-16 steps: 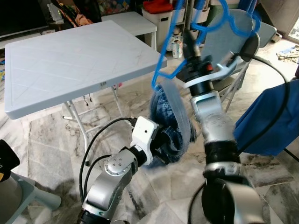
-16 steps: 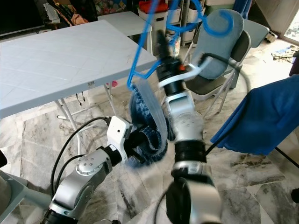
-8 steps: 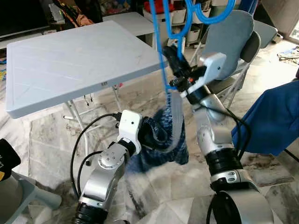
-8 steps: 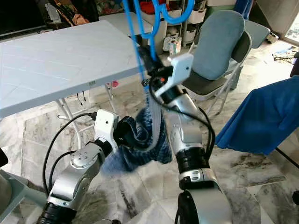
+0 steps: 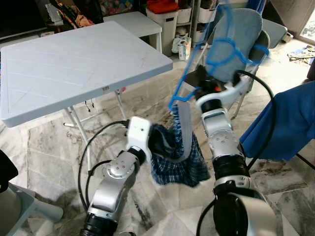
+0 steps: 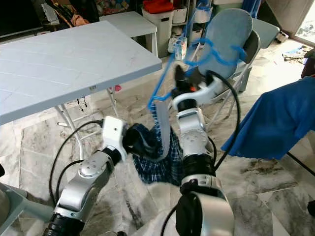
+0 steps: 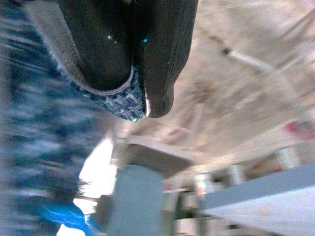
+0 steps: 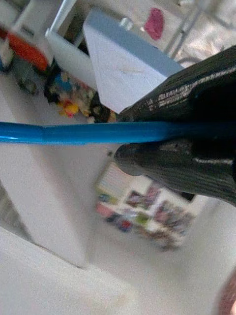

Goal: Hang hanger

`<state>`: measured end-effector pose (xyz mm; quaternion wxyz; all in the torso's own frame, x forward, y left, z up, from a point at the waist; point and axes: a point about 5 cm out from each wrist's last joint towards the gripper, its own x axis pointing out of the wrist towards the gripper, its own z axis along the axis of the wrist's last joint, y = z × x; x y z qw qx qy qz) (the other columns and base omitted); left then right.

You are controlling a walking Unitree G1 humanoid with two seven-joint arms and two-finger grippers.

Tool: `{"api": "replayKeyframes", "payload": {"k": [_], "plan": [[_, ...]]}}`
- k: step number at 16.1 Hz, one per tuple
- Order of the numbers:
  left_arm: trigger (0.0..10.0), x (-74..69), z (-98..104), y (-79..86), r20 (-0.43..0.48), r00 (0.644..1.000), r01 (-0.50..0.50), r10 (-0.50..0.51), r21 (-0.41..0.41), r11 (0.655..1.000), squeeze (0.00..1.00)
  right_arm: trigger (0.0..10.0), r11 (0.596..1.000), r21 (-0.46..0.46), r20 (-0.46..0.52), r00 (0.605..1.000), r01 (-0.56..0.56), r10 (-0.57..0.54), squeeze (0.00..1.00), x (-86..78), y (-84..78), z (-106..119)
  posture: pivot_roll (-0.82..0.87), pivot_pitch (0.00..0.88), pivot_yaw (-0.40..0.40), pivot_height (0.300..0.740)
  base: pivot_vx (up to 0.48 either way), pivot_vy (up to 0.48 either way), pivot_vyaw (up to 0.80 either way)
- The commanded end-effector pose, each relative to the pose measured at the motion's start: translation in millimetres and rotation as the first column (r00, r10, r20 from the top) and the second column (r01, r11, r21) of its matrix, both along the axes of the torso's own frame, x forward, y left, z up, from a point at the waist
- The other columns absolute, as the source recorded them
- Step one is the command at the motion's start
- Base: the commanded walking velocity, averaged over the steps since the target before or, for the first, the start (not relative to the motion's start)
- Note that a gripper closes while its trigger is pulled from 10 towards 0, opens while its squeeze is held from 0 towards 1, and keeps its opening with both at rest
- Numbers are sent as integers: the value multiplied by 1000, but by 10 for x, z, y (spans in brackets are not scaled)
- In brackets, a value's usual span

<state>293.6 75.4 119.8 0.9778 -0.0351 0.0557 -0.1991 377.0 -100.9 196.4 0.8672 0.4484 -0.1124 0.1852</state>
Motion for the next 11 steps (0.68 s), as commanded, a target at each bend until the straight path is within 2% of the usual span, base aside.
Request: {"api": "replayKeyframes", "payload": {"k": [1,2,3,4,5,6,7,8,9,10,11], "plan": [[2157,68,-33,197,-30,991,-130,130,-10,991,0,10000,919,-395,186,980,4,76,0,-99,150,26,-71,7,17,740,0,0,0],[2431,67,-106,255,-84,984,-161,160,-8,987,0,10000,758,-649,271,950,62,154,0,-169,150,-58,-68,5,16,740,0,0,0],[2196,27,-223,296,-140,978,-150,153,36,988,0,10000,524,-839,279,943,148,180,0,-200,56,-236,-70,3,19,740,0,0,0],[2039,-9,-276,300,-163,977,-132,140,58,990,0,10000,441,-880,266,953,177,148,0,-192,-54,-315,-72,4,20,740,0,0,0],[1686,-75,-352,283,-202,974,-84,99,83,993,0,10000,431,-886,212,976,171,47,0,-166,-272,-412,-70,4,21,740,0,0,0],[1686,-103,-380,274,-217,973,-64,83,91,994,0,10000,424,-889,190,982,173,-1,0,-158,-368,-449,-70,4,21,740,0,0,0],[824,-214,-454,204,-275,962,29,-6,78,997,0,10000,424,-883,94,962,200,-257,0,-122,-733,-574,-72,8,27,740,0,0,0],[784,-231,-469,186,-284,959,46,-22,77,996,0,10000,489,-847,59,951,209,-304,0,-116,-777,-584,-73,9,28,740,0,0,0],[1098,-251,-490,155,-293,955,70,-42,84,994,0,10000,600,-772,-10,939,211,-343,0,-112,-806,-602,-75,10,32,740,0,0,0],[1843,-254,-493,109,-290,955,96,-65,95,991,0,10000,637,-740,-38,933,214,-358,0,-116,-796,-640,-74,10,32,740,0,0,0],[1765,-247,-473,33,-278,956,130,-96,107,986,0,10000,668,-716,-67,932,204,-356,0,-122,-718,-710,-72,10,32,740,0,0,0]]}}
